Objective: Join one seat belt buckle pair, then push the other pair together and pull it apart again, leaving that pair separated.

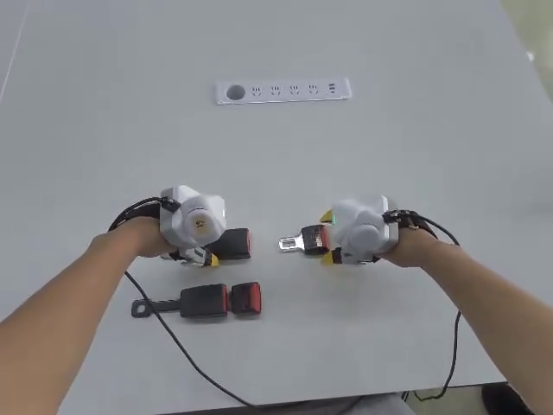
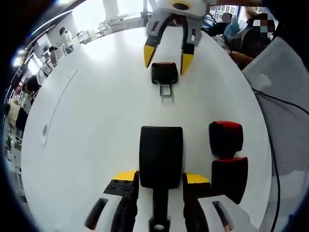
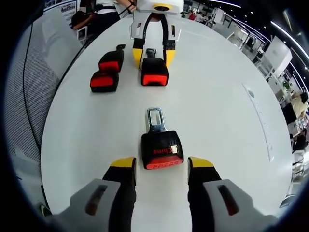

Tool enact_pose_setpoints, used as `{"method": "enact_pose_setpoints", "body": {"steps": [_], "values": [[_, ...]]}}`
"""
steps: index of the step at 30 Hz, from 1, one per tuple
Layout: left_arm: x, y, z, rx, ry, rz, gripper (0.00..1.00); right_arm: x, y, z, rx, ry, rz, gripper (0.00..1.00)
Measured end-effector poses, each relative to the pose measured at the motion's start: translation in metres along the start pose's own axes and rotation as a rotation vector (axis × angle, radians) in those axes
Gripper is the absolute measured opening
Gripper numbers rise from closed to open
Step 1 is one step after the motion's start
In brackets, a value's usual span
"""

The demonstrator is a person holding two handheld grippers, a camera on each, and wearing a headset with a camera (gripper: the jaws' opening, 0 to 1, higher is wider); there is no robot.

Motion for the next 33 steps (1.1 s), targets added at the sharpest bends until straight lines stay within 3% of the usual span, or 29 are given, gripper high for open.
{"method": "enact_pose_setpoints", "body": {"steps": [7,11,18,23,29,31,33], "values": [[0.014,0.002,-0.015,-0.044,-0.020,-0.037,0.39,0.002,0.003,-0.007,0.008,-0.014,0.016,0.49],[0.024,0.002,-0.023,-0.074,-0.052,-0.081,0.43,0.005,0.007,-0.013,0.009,-0.020,0.016,0.53],[0.037,-0.012,-0.044,-0.134,-0.156,-0.203,0.49,0.007,0.016,-0.024,0.017,-0.046,0.040,0.61],[0.049,-0.027,-0.060,-0.187,-0.234,-0.271,0.56,0.010,0.023,-0.030,0.046,-0.099,0.090,0.65],[0.061,-0.043,-0.072,-0.253,-0.292,-0.350,0.66,0.010,0.034,-0.039,0.082,-0.153,0.165,0.72],[0.057,-0.052,-0.078,-0.281,-0.326,-0.376,0.69,0.009,0.039,-0.045,0.105,-0.168,0.184,0.74],[0.059,-0.055,-0.080,-0.307,-0.343,-0.402,0.72,0.008,0.043,-0.049,0.128,-0.187,0.203,0.77]]}}
Point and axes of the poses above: the centre of the closed fingertips' face, and the gripper's own axes: z roughly forward along the fingers, y roughly to its left, x roughly out of its underside, the point moved 3 cm from there along -z, roughly backward along the fingers, and after that the axes turned 7 degrees about -y, right-handed, at the moved point
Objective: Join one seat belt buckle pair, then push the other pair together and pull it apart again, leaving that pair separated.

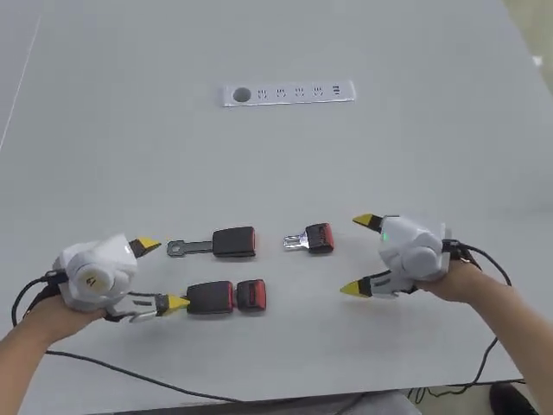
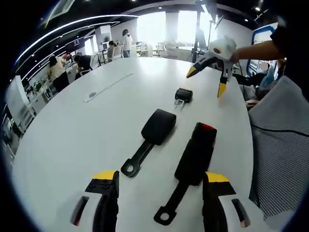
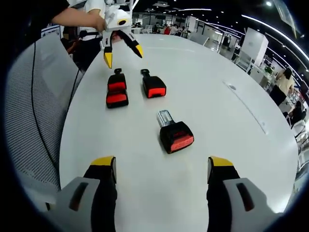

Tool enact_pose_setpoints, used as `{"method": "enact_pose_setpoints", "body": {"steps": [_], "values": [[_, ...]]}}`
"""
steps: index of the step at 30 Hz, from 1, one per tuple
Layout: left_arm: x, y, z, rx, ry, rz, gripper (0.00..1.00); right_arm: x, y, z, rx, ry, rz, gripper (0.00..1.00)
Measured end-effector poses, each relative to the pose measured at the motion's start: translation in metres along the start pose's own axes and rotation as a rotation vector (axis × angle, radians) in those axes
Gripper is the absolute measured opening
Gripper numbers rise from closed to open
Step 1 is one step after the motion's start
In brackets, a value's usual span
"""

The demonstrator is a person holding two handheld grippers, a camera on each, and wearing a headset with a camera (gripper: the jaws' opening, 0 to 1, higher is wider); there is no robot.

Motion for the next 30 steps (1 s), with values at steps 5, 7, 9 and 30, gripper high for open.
{"method": "enact_pose_setpoints", "body": {"steps": [5,7,9,30], "values": [[0.001,-0.015,-0.008,-0.066,-0.064,-0.053,0.81,-0.003,0.012,-0.011,0.060,-0.070,0.070,0.82],[0.001,-0.022,-0.010,-0.083,-0.061,-0.065,0.85,-0.005,0.019,-0.014,0.064,-0.091,0.091,0.83],[0.010,-0.022,-0.009,-0.092,-0.075,-0.066,0.85,-0.004,0.023,-0.016,0.076,-0.101,0.103,0.86],[-0.009,-0.035,-0.019,-0.150,-0.229,-0.122,1.00,-0.012,0.046,-0.026,0.184,-0.221,0.241,1.00]]}}
Point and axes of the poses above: the centre of the closed fingertips' face, and the gripper's own axes: z roughly forward along the fingers, y roughly to its left, x roughly out of its underside, the point moved 3 cm from there along -z, roughly backward along the fingers, and after that the axes turned 7 degrees about -y, right-handed, at the moved point
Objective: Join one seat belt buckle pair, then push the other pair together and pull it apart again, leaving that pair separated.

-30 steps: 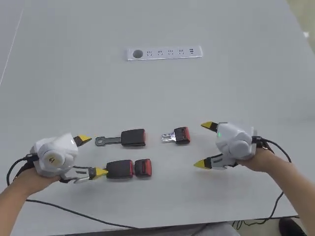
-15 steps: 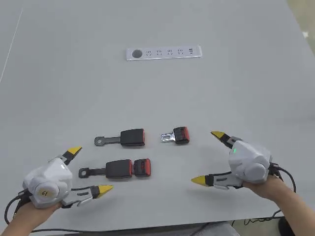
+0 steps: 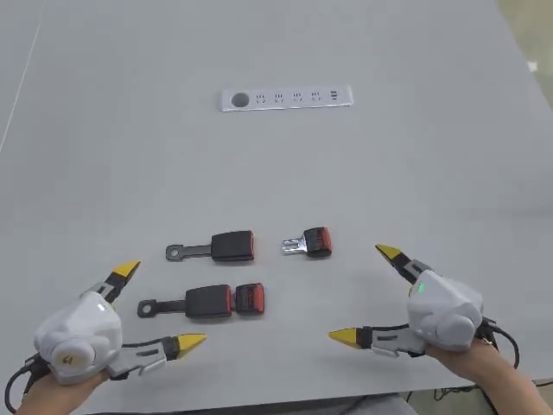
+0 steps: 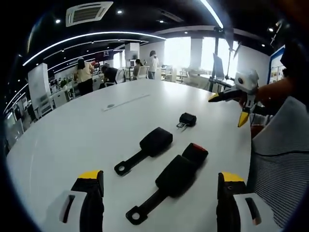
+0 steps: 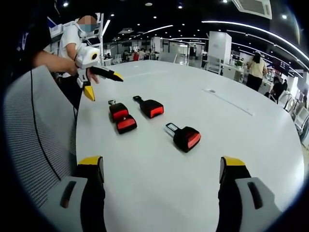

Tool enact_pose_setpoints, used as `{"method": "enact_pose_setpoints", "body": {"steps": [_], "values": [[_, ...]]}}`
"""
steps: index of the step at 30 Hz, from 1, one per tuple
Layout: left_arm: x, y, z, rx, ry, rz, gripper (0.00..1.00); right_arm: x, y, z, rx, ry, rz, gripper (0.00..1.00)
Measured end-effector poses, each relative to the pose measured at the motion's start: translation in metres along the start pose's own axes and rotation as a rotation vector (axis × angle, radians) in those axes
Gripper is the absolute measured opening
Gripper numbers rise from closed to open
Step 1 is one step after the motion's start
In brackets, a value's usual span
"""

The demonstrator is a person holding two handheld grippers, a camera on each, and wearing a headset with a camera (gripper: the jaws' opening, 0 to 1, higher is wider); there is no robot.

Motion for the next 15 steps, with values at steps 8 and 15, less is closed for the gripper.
{"method": "enact_pose_setpoints", "body": {"steps": [8,15], "values": [[0.0073,-0.0044,-0.0046,-0.013,-0.007,-0.012,1.00,0.0001,-0.0010,-0.0014,0.004,-0.010,-0.009,1.00],[0.0068,-0.0041,-0.0047,-0.017,-0.007,-0.017,1.00,0.0006,-0.0008,-0.0017,0.006,-0.013,-0.007,1.00]]}}
Point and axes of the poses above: the centre of the closed fingertips' face, and the gripper's own axes: z roughly forward along the fingers, y roughly to its left, x roughly out of its underside, the point moved 3 cm from there along -z, roughly backward along the fingers, and after that the axes turned 7 degrees about -y, right-handed, at the moved point
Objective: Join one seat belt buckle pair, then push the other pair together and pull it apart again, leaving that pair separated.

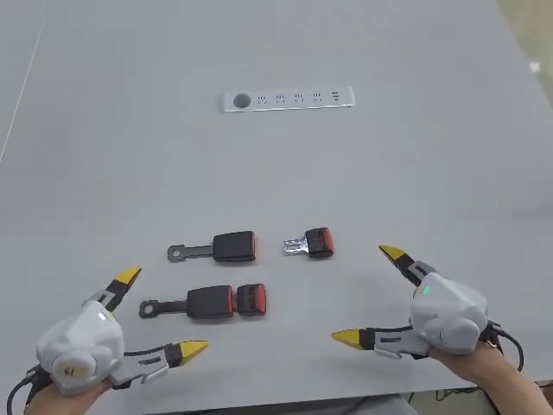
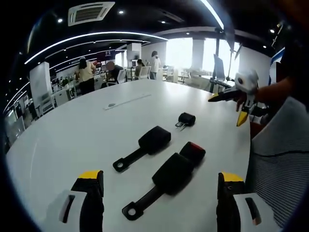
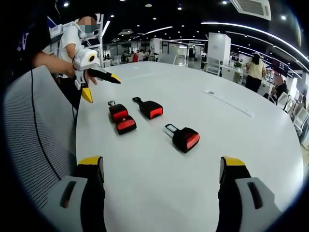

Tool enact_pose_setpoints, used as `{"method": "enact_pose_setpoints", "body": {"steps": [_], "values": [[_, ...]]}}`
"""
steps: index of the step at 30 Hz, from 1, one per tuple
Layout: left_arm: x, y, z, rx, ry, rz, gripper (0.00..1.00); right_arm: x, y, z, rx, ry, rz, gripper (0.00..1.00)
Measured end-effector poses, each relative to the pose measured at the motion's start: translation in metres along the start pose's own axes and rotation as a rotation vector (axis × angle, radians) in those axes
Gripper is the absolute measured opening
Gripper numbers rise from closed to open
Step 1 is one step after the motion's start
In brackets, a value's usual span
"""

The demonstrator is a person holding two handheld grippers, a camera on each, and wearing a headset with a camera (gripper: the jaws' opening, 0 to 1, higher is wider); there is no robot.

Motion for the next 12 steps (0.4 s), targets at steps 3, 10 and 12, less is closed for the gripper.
{"method": "enact_pose_setpoints", "body": {"steps": [3,10,12], "values": [[0.0015,0.0014,-0.0002,-0.004,-0.003,-0.003,1.00,0.0002,0.0000,-0.0007,0.001,-0.001,-0.001,1.00],[0.0008,-0.0003,0.0007,0.000,-0.007,-0.007,1.00,0.0001,-0.0009,-0.0018,0.005,-0.005,0.000,1.00],[0.0008,-0.0002,0.0010,-0.001,-0.009,-0.007,1.00,0.0003,-0.0009,-0.0018,0.006,-0.004,-0.001,1.00]]}}
Point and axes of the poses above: the centre of the closed fingertips' face, and the gripper's own axes: z roughly forward along the fingers, y roughly to its left, x roughly out of its underside, the point moved 3 cm from there along -z, roughly backward along the fingers, and after that the axes turned 7 degrees about -y, right-handed, at the moved point
